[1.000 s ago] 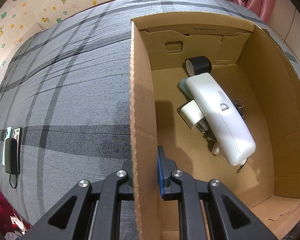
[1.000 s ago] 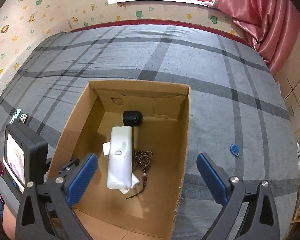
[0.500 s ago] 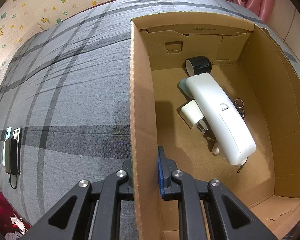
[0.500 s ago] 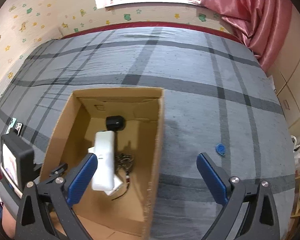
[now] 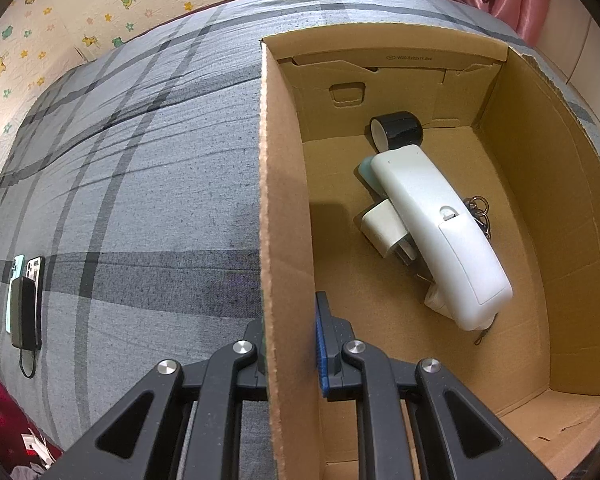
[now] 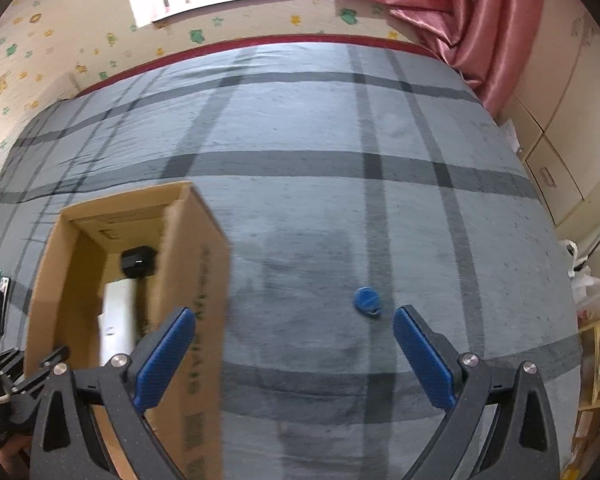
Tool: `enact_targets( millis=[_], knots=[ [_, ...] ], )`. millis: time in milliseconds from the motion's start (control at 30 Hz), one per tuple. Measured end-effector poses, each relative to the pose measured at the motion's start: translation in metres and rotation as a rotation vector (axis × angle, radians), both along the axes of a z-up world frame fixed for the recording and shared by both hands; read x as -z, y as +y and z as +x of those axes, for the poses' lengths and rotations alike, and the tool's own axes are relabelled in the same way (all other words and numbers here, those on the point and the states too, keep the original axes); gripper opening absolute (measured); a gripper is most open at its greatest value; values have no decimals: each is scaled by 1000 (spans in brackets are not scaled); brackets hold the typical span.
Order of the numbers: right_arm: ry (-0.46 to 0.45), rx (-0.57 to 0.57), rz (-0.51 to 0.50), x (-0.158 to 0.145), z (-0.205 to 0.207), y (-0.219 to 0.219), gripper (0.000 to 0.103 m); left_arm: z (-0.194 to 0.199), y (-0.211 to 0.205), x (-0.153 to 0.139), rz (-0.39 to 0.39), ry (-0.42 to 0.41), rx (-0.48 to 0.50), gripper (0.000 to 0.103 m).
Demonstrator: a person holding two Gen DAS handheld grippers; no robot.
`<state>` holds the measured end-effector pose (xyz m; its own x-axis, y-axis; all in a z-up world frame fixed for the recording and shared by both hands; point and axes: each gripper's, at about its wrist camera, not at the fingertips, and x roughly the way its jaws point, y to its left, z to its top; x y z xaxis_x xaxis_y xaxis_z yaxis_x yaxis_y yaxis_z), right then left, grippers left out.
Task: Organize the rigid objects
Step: 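Move the right gripper back toward the blue tag on the bed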
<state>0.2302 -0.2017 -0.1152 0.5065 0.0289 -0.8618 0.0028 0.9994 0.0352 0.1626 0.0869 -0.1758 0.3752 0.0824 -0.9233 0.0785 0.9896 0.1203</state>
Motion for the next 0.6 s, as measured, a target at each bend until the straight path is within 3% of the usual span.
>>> enact_targets(
  millis=[600],
  knots=[
    [147, 103, 33, 89, 47, -69, 101, -1, 0, 0, 4, -4, 1, 15]
  ],
)
